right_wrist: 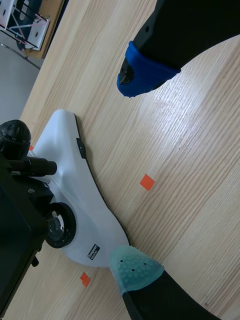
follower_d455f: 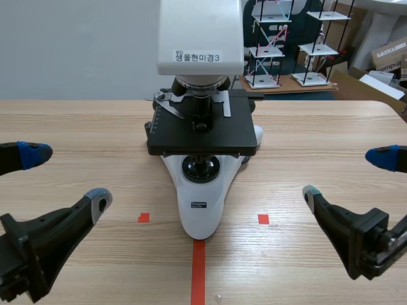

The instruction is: Point at the diaphragm

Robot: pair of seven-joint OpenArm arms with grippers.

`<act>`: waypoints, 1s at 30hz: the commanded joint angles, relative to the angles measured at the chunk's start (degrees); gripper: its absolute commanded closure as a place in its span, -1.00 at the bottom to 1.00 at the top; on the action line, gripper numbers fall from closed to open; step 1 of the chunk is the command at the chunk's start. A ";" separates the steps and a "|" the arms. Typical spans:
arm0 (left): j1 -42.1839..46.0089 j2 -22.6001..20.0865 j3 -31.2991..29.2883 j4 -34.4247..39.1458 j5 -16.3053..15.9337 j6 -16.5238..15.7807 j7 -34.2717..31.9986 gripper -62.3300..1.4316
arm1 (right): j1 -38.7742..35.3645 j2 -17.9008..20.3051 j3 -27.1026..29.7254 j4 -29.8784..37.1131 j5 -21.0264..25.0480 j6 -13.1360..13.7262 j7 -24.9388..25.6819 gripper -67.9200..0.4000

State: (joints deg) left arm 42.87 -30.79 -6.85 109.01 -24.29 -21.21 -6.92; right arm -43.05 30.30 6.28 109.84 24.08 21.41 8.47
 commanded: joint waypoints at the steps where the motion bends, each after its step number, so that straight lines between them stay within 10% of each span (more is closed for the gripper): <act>1: 0.13 0.13 -0.24 1.20 -0.50 -0.13 -0.55 -1.00 | 0.15 0.48 0.52 0.68 0.63 -0.20 -0.39 -0.96; 30: -0.26 0.42 1.77 -2.08 0.42 -0.13 -8.20 -1.00 | 0.17 0.48 0.50 0.68 -0.68 -0.22 -0.24 -0.96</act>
State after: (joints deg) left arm 42.85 -30.79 -6.17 107.24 -23.97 -21.10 -14.24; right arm -43.05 30.30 6.28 109.84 22.98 21.41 7.22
